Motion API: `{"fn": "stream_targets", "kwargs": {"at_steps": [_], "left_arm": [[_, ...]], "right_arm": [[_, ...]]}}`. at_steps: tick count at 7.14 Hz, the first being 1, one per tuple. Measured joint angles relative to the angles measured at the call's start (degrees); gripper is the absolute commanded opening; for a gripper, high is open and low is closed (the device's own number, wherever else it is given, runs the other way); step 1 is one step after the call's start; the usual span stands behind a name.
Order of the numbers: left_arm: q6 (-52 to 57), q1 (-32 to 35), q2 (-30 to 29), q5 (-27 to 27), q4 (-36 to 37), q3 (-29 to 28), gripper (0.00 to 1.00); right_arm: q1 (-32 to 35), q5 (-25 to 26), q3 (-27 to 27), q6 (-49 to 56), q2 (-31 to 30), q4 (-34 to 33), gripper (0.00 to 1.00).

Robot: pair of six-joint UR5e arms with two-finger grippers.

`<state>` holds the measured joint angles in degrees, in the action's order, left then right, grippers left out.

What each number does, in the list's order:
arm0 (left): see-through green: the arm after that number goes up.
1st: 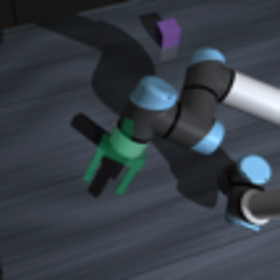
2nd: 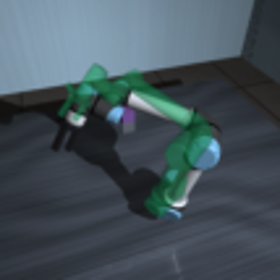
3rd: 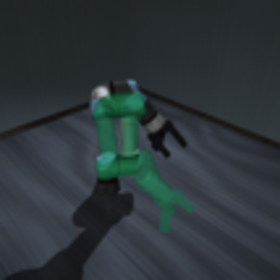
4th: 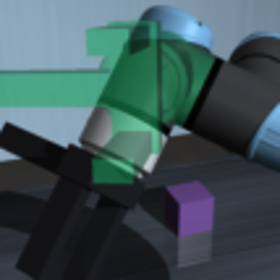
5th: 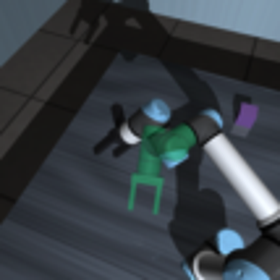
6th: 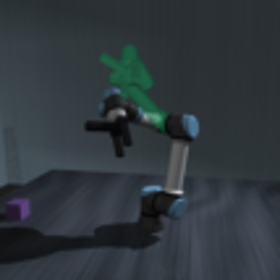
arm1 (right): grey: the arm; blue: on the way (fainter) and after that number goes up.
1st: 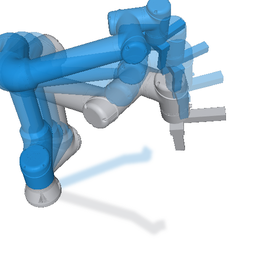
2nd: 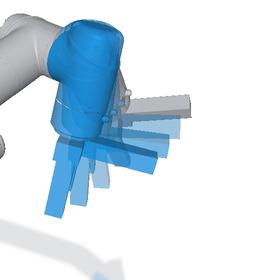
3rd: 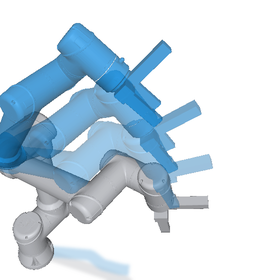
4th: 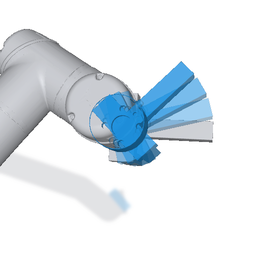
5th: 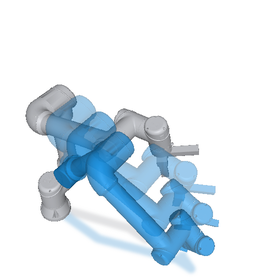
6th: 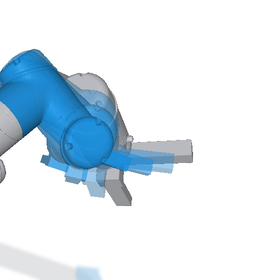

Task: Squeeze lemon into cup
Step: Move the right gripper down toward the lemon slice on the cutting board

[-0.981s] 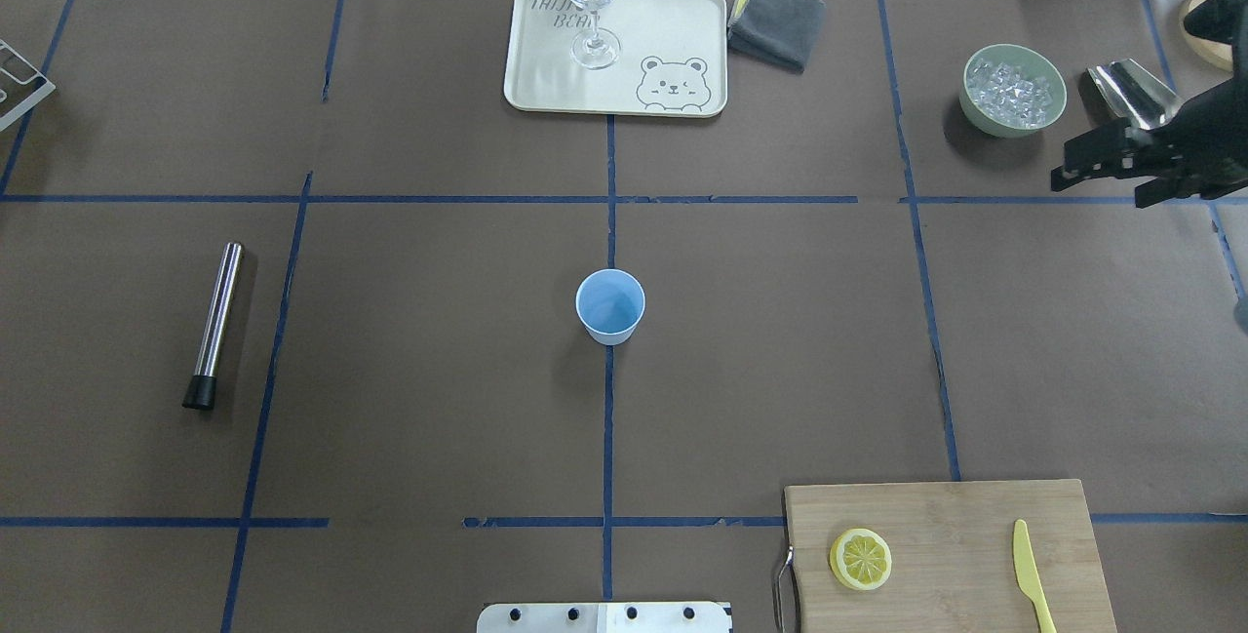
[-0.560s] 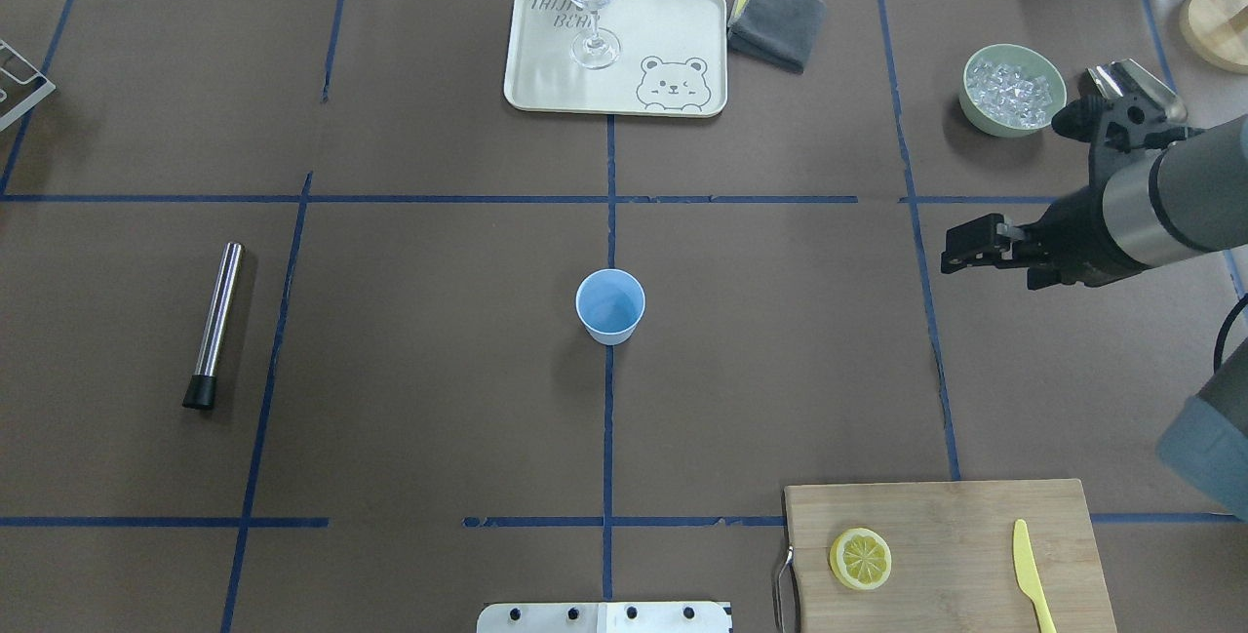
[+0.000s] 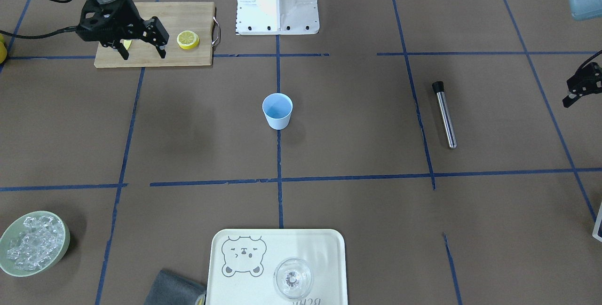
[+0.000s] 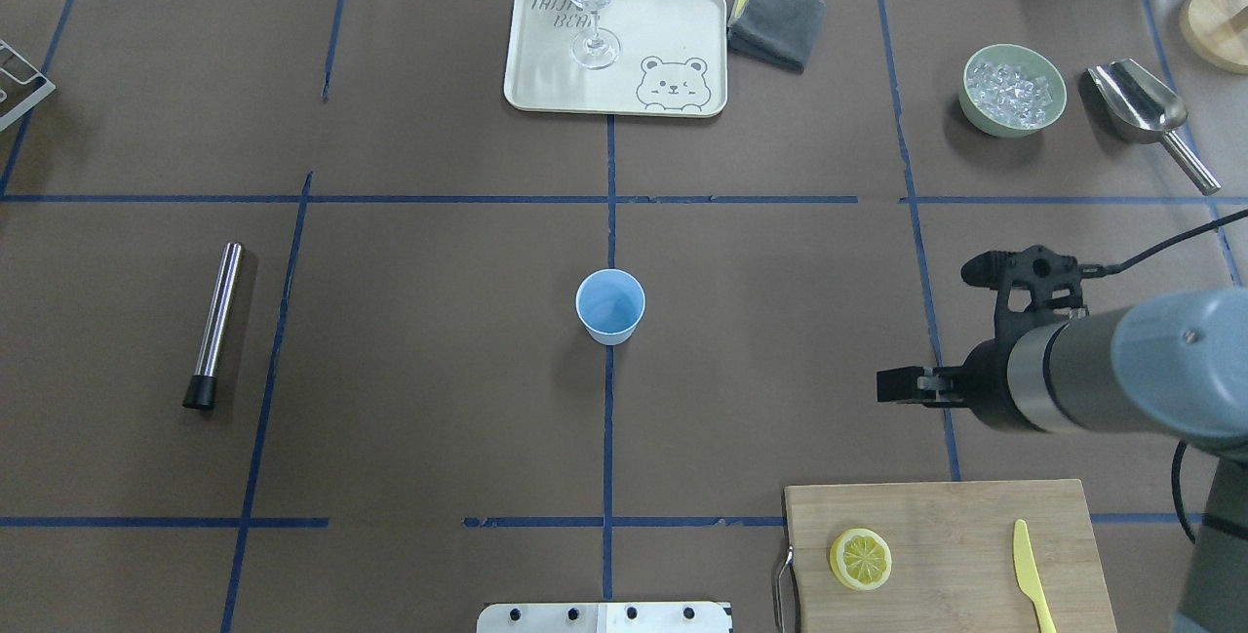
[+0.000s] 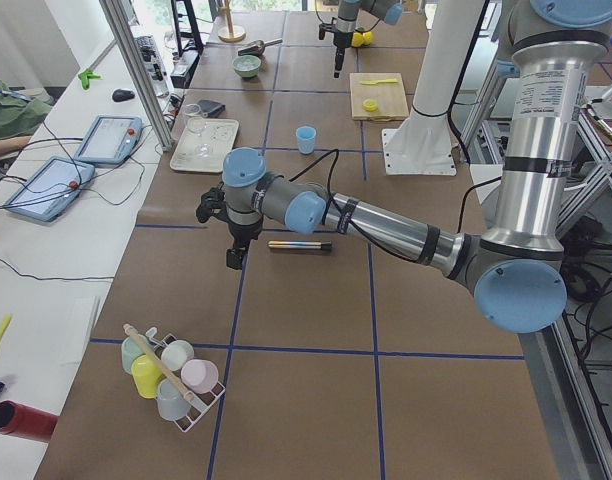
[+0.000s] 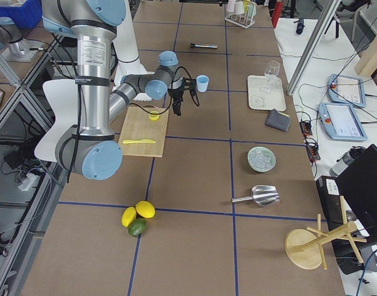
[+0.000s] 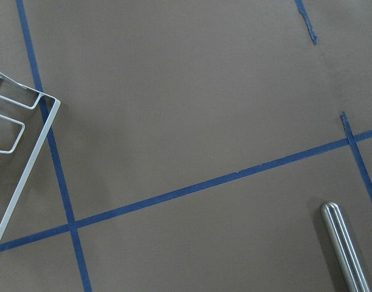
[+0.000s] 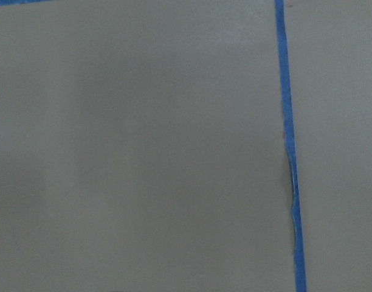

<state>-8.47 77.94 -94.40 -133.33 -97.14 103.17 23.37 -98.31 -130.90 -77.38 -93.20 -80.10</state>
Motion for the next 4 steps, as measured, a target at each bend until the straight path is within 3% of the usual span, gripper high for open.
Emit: {"fn": "stream_targets", "kwargs": {"at_steps": [2, 4], "left_arm": [[-0.03, -0.06, 0.01, -0.08, -0.11, -0.12, 1.0], [-0.01, -0.07, 0.01, -0.22, -0.15, -0.15, 1.0]], "right_arm": [[-11.88, 12.7, -1.18, -8.08, -1.16, -0.08, 1.0], [-18.54, 19.45, -1.05, -10.62, -0.95, -0.13, 1.0]]}}
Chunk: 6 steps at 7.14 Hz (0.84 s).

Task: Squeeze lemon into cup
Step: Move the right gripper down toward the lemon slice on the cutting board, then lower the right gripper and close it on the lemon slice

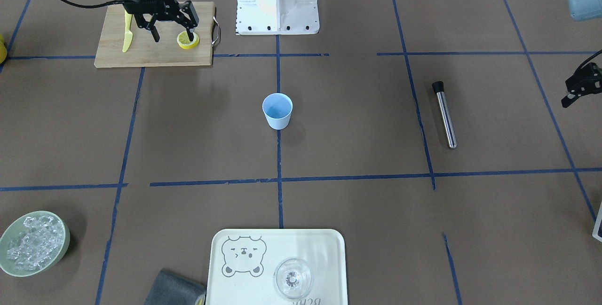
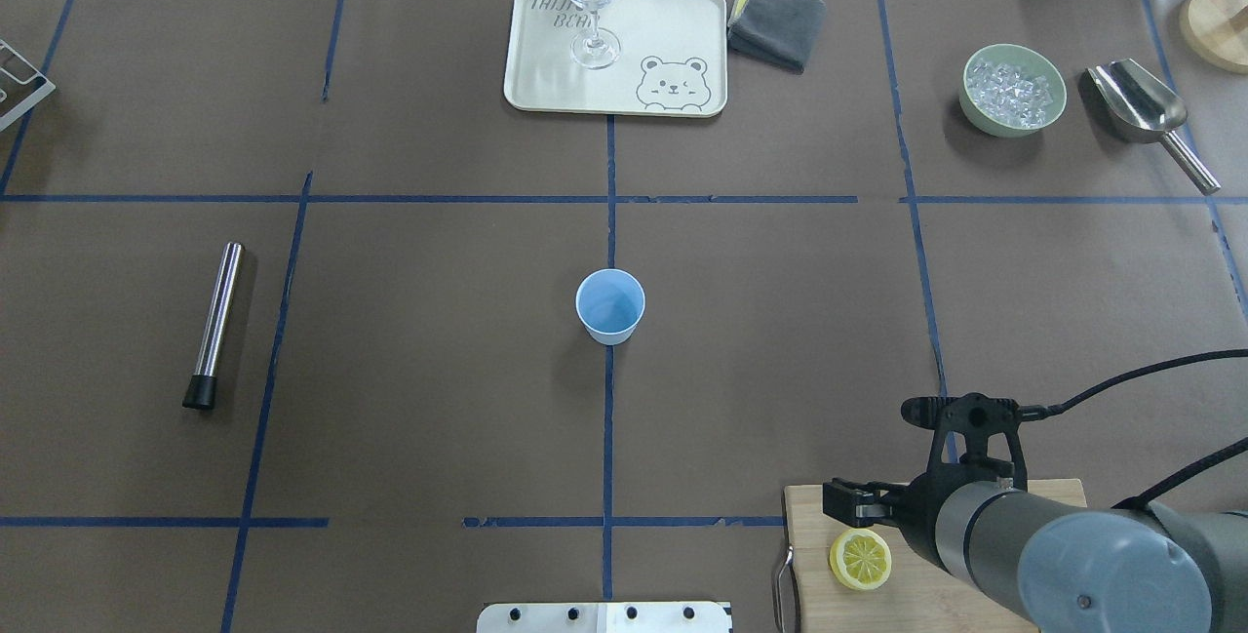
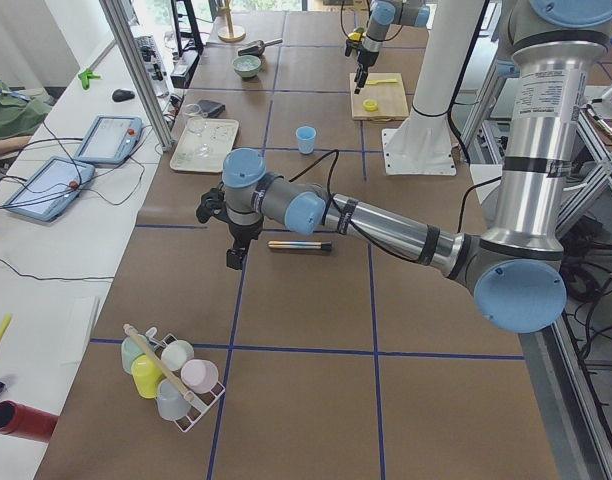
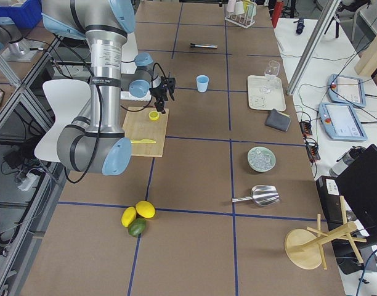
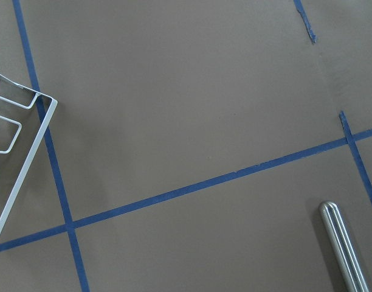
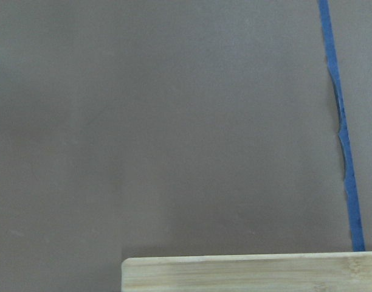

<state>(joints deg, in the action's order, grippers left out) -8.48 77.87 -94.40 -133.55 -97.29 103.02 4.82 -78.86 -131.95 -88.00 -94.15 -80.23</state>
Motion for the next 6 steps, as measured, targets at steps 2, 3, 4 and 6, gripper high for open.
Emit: {"fn": "stream_targets", "kwargs": {"at_steps": [2, 3, 4, 6], "left_arm": [[0.04, 0.0, 0.0, -0.04, -0.03, -0.13, 1.0], [0.04, 0.0, 0.0, -0.04, -0.06, -0.15, 1.0], [0.05, 0.0, 0.0, -0.04, -0.07, -0.2, 1.0], [0.05, 0.0, 0.0, -0.05, -0.07, -0.21, 1.0]], "right_arm": [[-2.8, 2.52, 3.66, -0.41, 2.99, -0.05, 1.0], [-3.14, 2.74, 5.46, -0.43, 4.13, 0.02, 1.0], [-3.2, 2.8, 6.24, -0.42, 4.26, 0.06, 1.0], [-3.36, 2.83, 6.7, -0.43, 3.54, 0.13, 1.0]]}}
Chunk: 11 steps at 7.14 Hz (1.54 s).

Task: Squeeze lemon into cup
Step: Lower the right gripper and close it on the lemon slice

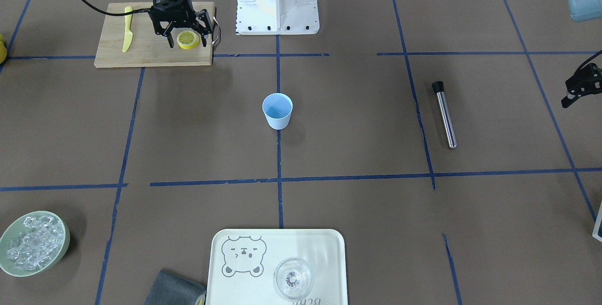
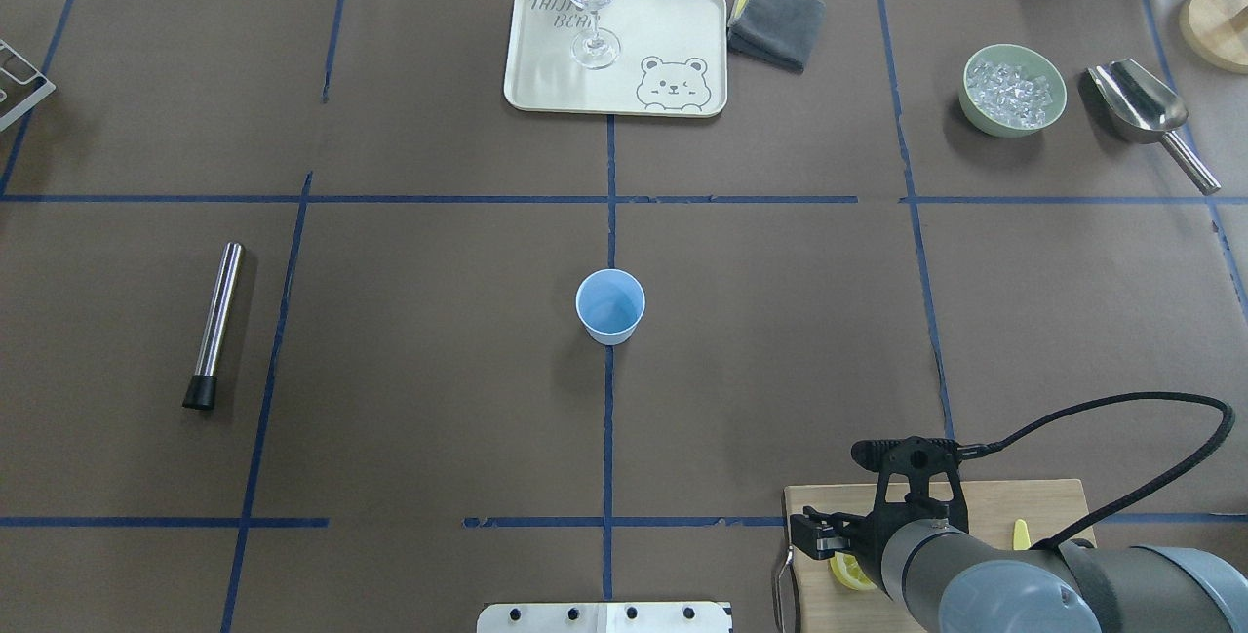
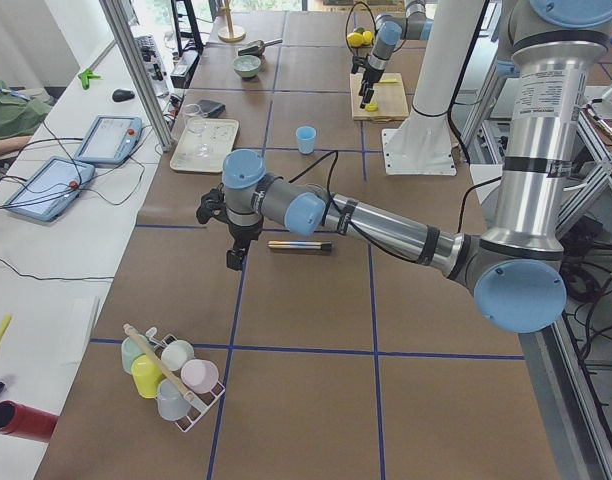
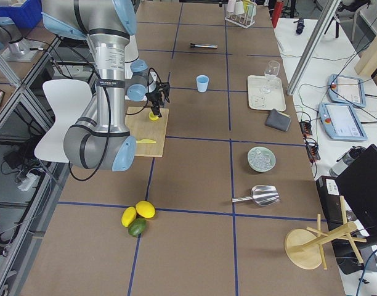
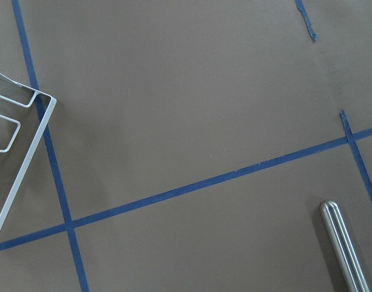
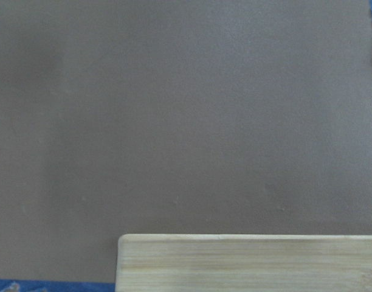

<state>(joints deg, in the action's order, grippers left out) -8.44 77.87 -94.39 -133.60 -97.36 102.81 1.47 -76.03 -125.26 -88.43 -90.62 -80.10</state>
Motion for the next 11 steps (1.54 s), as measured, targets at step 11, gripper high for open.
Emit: {"fn": "stream_targets", "kwargs": {"at_steps": [11], "left_arm": [[0.17, 0.0, 0.11, -0.09, -0.04, -0.06, 1.0]], "right_arm": [[-2.84, -0.2, 0.67, -0.25, -0.61, -0.14, 0.9]]}}
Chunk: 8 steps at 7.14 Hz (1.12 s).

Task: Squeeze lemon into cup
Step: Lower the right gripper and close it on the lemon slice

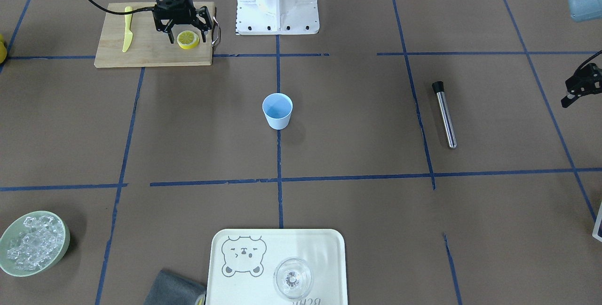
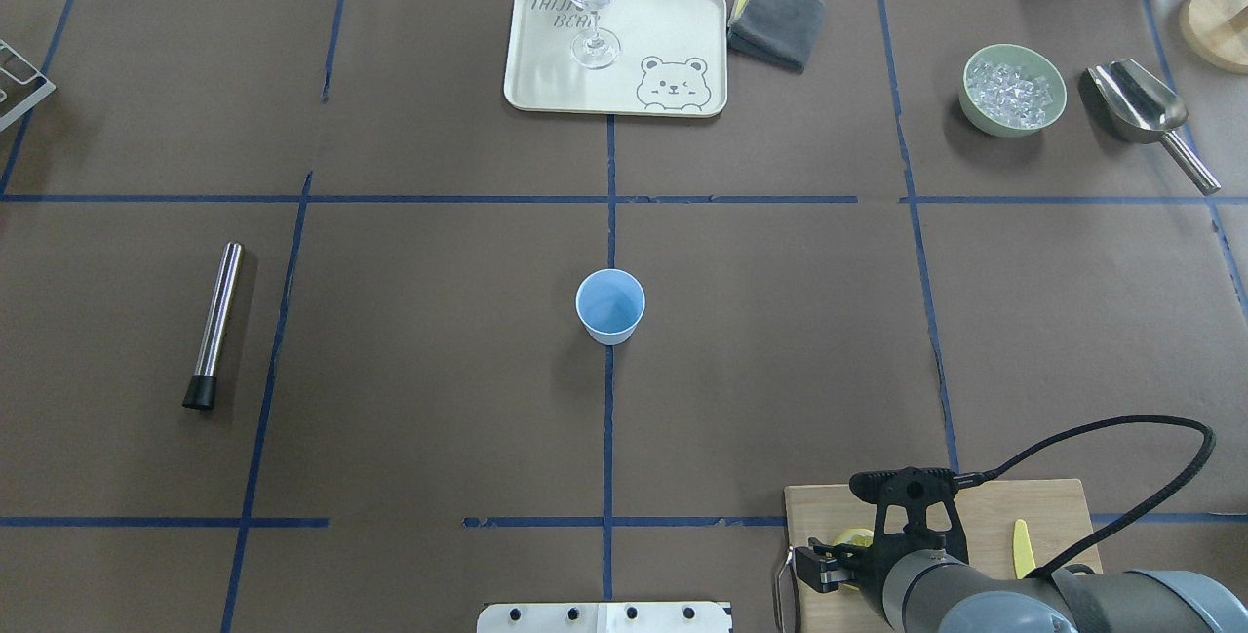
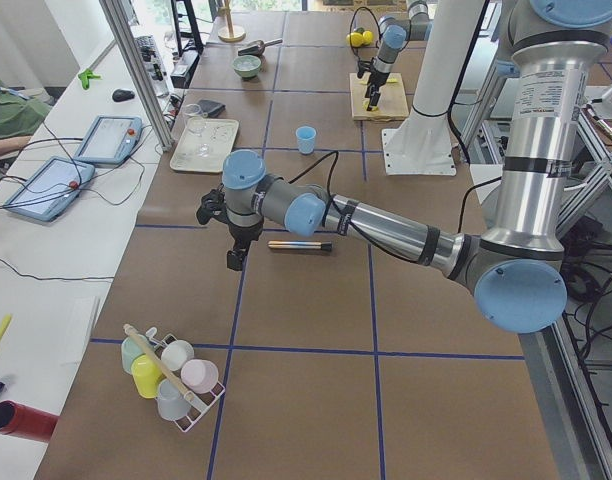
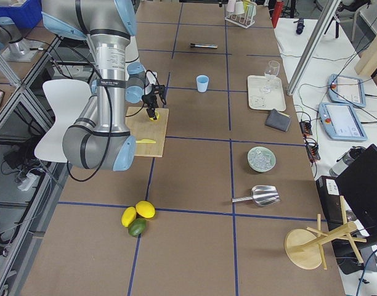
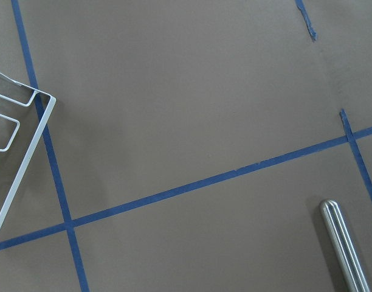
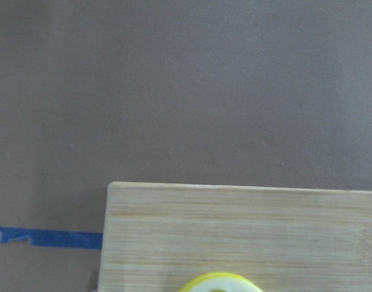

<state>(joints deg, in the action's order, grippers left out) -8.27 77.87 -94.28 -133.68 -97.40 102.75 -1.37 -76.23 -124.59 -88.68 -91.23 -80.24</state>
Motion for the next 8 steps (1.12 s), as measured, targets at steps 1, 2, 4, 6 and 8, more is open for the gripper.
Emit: {"fn": "stream_targets", "kwargs": {"at_steps": [1, 2, 4, 6, 8], "left_arm": [[0.0, 0.0, 0.07, 0.0, -0.12, -0.03, 1.0], [0.0, 0.0, 0.11, 0.0, -0.38, -0.09, 1.0], [0.0, 0.0, 0.15, 0.0, -0.75, -0.16, 1.0], [0.01, 0.0, 0.18, 0.0, -0.79, -0.21, 1.0], [0.0, 0.0, 0.17, 0.0, -0.85, -0.25, 1.0]], "right_arm": [[-0.01, -0.14, 0.03, 0.0, 0.0, 0.0, 0.85], [0.0, -0.32, 0.04, 0.0, 0.0, 0.0, 0.79], [0.03, -0.47, 0.04, 0.0, 0.03, 0.0, 0.59], [0.06, -0.55, -0.04, 0.0, 0.01, -0.01, 0.47], [0.14, -0.64, -0.08, 0.0, -0.04, 0.01, 0.44]]}}
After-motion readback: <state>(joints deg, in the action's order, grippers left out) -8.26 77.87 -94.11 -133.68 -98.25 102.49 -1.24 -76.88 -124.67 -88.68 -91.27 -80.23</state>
